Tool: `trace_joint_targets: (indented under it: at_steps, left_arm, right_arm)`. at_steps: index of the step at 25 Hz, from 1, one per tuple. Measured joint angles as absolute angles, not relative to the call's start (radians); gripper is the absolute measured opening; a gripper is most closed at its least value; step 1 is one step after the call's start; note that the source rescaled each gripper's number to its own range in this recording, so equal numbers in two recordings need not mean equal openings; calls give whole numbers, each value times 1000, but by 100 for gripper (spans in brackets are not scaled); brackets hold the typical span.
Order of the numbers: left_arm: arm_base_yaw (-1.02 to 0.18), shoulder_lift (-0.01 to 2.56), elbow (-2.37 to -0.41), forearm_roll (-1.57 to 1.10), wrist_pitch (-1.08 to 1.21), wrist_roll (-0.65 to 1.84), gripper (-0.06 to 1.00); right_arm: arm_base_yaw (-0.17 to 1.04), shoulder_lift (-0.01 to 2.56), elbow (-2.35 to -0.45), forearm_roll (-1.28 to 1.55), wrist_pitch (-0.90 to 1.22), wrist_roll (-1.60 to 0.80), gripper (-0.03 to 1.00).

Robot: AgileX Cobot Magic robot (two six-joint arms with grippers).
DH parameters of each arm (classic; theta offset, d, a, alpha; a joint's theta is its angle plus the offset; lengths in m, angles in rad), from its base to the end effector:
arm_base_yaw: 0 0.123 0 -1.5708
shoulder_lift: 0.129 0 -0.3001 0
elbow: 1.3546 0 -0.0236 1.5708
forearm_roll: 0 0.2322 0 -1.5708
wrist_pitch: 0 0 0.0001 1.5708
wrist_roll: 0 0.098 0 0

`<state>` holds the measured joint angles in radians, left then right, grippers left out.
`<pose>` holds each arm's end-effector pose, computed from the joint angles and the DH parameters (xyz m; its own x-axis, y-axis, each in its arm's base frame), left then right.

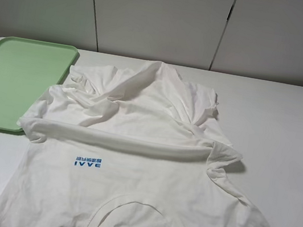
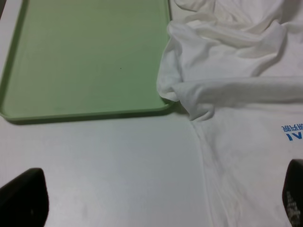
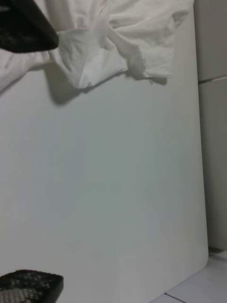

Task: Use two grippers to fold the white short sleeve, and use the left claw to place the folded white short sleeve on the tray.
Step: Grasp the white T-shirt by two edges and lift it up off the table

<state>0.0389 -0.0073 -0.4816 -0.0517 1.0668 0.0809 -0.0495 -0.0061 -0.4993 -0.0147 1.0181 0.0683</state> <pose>-0.0295 -0.0056 0.2595 -0.4696 0.0376 -0.8821 0.0273 0.9992 0.0280 -0.0292 0.0002 0.2685 -0.4078 0.0808 -0.9095 0.0857 0.9951 0.0500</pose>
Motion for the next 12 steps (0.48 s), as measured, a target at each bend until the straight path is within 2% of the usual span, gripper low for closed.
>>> trace_joint_targets:
  at_steps: [12]
  left_arm:
    - [39, -7, -482, -51, 1067, 81, 98]
  right_arm:
    - [-50, -6, -499, -15, 1018, 68, 100]
